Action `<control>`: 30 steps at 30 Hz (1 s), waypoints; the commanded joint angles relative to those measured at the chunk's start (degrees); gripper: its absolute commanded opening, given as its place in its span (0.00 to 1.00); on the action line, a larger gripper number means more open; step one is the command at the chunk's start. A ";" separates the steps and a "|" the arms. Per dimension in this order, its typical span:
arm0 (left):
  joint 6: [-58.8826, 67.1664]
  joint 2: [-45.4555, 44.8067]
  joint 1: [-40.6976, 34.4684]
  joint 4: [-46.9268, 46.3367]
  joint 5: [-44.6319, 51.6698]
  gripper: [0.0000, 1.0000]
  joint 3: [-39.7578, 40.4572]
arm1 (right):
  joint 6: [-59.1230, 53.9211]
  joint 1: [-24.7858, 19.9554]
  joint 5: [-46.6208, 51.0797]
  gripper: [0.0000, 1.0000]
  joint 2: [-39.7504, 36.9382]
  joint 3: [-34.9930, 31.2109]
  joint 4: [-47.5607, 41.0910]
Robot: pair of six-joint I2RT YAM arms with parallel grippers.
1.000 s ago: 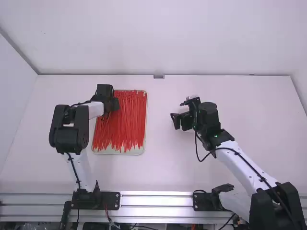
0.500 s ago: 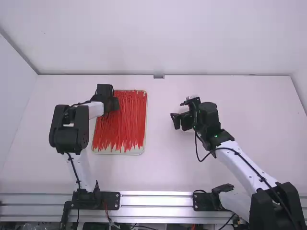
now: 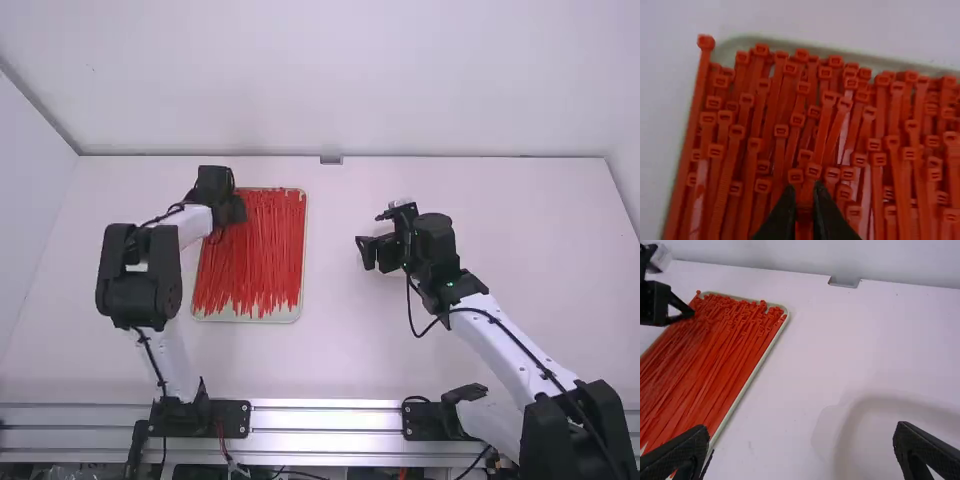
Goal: Fasten the cable tie
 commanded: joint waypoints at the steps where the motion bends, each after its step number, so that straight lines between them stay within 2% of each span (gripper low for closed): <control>1: -0.35 -5.84 0.20 -0.63 0.59 0.02 1.25 | 0.02 0.07 -0.35 0.98 0.44 1.90 0.22; 10: -0.33 -18.58 -0.46 -5.77 0.59 0.02 0.92 | 0.02 0.17 -0.35 0.98 0.44 1.90 0.20; 15: -0.35 -25.99 -0.55 -6.01 0.59 0.02 -1.90 | 0.00 0.28 -0.35 0.98 0.44 1.90 0.00; 22: -1.88 -37.81 -0.55 -3.26 0.63 0.02 -10.73 | 0.20 0.22 -1.75 0.98 0.44 1.90 0.39; 25: -1.86 -43.82 -0.55 1.77 3.56 0.02 -17.66 | 0.22 0.24 -6.19 0.98 0.42 1.90 1.97; 30: -4.63 -48.94 -0.55 7.08 6.97 0.03 -24.46 | 0.92 0.22 -11.04 0.98 0.42 1.90 4.31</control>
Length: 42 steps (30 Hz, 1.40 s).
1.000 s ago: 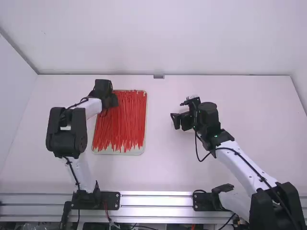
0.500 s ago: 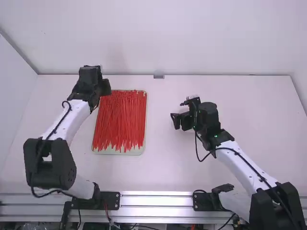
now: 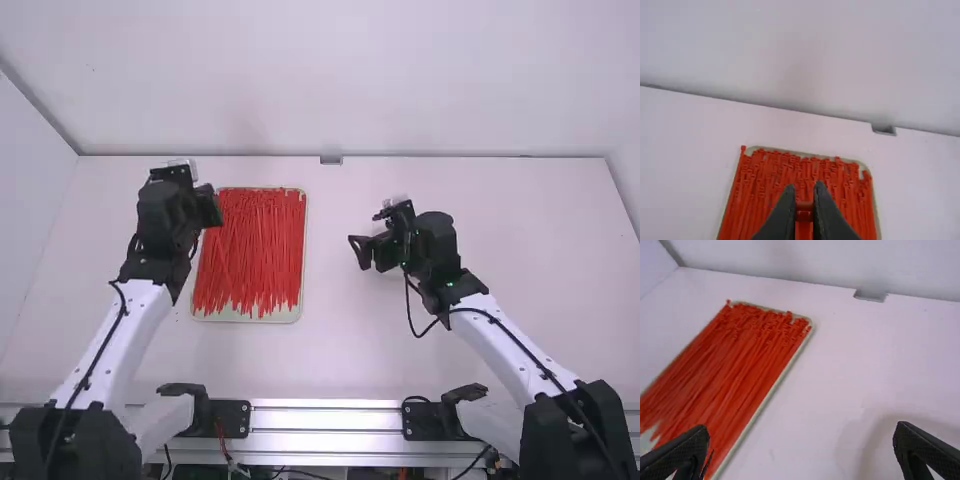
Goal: Fasten the cable tie
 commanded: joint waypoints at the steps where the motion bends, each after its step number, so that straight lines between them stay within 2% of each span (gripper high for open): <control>1: -1.90 -2.97 -0.42 1.90 4.48 0.03 -3.21 | 1.84 0.22 -5.27 0.98 0.42 1.90 1.25; 9: -3.82 -4.07 -1.53 7.82 13.86 0.03 -6.78 | 4.63 0.92 -13.97 0.98 0.44 1.90 7.17; 12: -4.11 -3.67 -4.22 10.25 16.31 0.03 -6.75 | 4.63 3.26 -14.36 0.98 0.44 1.90 9.44; 20: -5.88 -3.65 -12.59 16.52 16.06 0.03 -6.75 | 4.63 8.50 -14.36 0.98 0.44 1.90 14.03; 26: -7.21 -3.65 -17.73 21.05 16.04 0.02 -6.75 | 7.76 9.55 -13.53 0.98 0.44 1.90 16.37; 31: -8.09 -3.65 -20.90 24.02 14.40 0.02 -6.75 | 13.68 9.55 -6.60 0.98 0.44 1.90 17.05; 42: -8.11 0.07 -25.14 31.32 11.76 0.03 -6.75 | 18.03 10.80 -6.99 0.98 0.44 1.90 19.41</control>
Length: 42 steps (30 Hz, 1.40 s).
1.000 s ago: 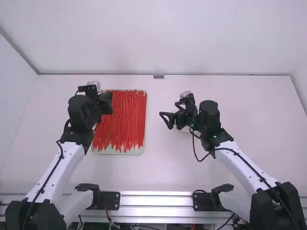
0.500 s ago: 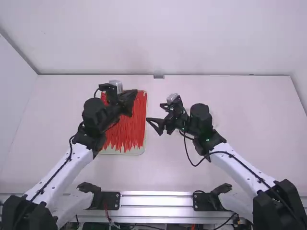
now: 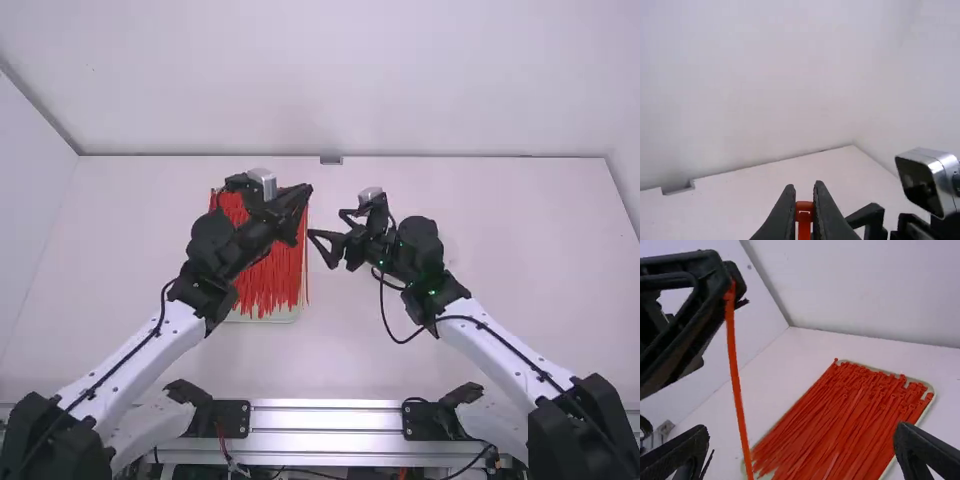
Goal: Fasten the cable tie
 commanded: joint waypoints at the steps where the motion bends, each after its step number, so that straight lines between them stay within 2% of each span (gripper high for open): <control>1: -0.31 1.77 -0.52 1.27 -0.50 0.04 -0.42 | 1.05 1.05 0.35 0.98 0.39 1.86 0.26; 5: -2.25 2.84 -0.33 2.16 -0.22 0.03 -0.42 | 1.05 1.53 1.90 0.99 0.39 1.86 0.02; 10: -3.37 2.84 -0.94 3.17 0.00 0.03 -0.42 | 1.09 1.40 1.84 0.77 0.39 1.86 0.13; 16: -4.26 2.84 -1.46 6.05 2.89 0.03 -0.42 | 1.05 1.42 1.84 0.62 0.39 1.86 0.13; 18: -4.26 2.84 -1.55 6.01 2.67 0.03 -0.42 | 1.05 1.42 1.81 0.52 0.39 1.86 0.09; 23: -5.31 2.84 -1.95 6.05 2.93 0.03 -0.42 | 1.05 1.42 1.81 0.35 0.39 1.86 0.11; 25: -5.31 2.84 -1.95 6.03 2.93 0.03 -0.42 | 1.05 1.42 1.79 0.25 0.39 1.86 0.09; 31: -5.81 2.84 -1.95 5.88 2.93 0.03 -0.42 | 1.07 1.42 1.81 0.12 0.39 1.86 -0.11; 33: -5.75 2.84 -1.95 5.66 2.91 0.03 -0.42 | 1.05 1.42 1.79 0.01 0.39 1.86 -0.17; 38: -5.75 2.84 -1.95 4.94 2.34 0.05 -0.42 | -0.44 1.42 1.51 0.00 0.39 1.86 -0.37; 42: -4.46 2.84 -1.95 4.70 0.55 0.22 -0.42 | -0.79 1.42 1.36 0.00 0.39 1.86 -0.83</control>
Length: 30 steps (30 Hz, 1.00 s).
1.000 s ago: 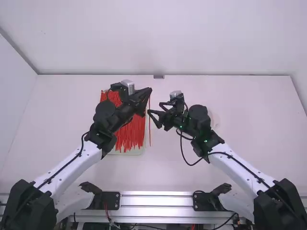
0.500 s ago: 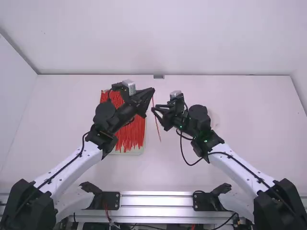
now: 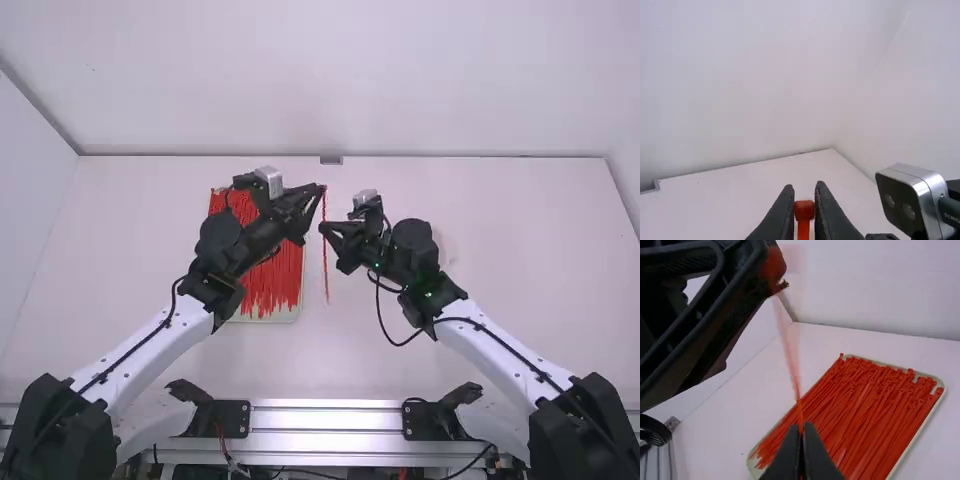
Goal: Fasten the cable tie
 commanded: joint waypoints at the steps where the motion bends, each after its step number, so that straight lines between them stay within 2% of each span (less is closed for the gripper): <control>1: 0.98 -0.07 -0.66 -0.20 -2.51 0.27 -0.42 | -0.96 -0.04 -0.07 0.00 0.39 1.86 -0.31; 3: 0.87 -0.09 -0.20 -0.85 -5.68 0.41 -0.42 | -1.99 -0.66 -0.22 0.00 0.37 1.86 -0.98; 4: 0.87 -0.07 -0.07 -0.85 -5.90 0.42 -0.42 | -1.99 -0.74 -0.31 0.00 0.37 1.86 -1.01; 7: 0.85 -0.13 1.36 -0.31 -4.70 0.57 -0.42 | -3.13 -2.62 -4.96 0.00 0.37 1.86 -0.90; 11: 2.12 -0.13 4.94 1.44 6.03 0.64 -0.07 | -3.74 -5.66 -10.47 0.00 0.37 1.86 -0.92; 17: 6.14 -0.11 9.94 -1.01 21.44 0.71 3.17 | -5.44 -9.55 -18.45 0.00 0.37 1.86 0.04; 18: 7.26 -0.11 11.58 -2.36 26.45 0.72 4.59 | -5.44 -10.73 -21.40 0.00 0.39 1.86 0.87; 23: 8.94 0.68 15.06 -4.28 37.66 0.81 8.09 | -7.91 -13.64 -27.80 0.00 0.39 1.86 2.67; 29: 9.05 5.99 16.50 -4.24 52.63 0.85 15.10 | -8.00 -16.00 -32.81 0.00 0.39 1.86 7.06; 30: 9.05 8.02 16.15 -4.31 55.08 0.97 16.96 | -7.82 -16.28 -32.96 0.00 0.39 1.88 7.98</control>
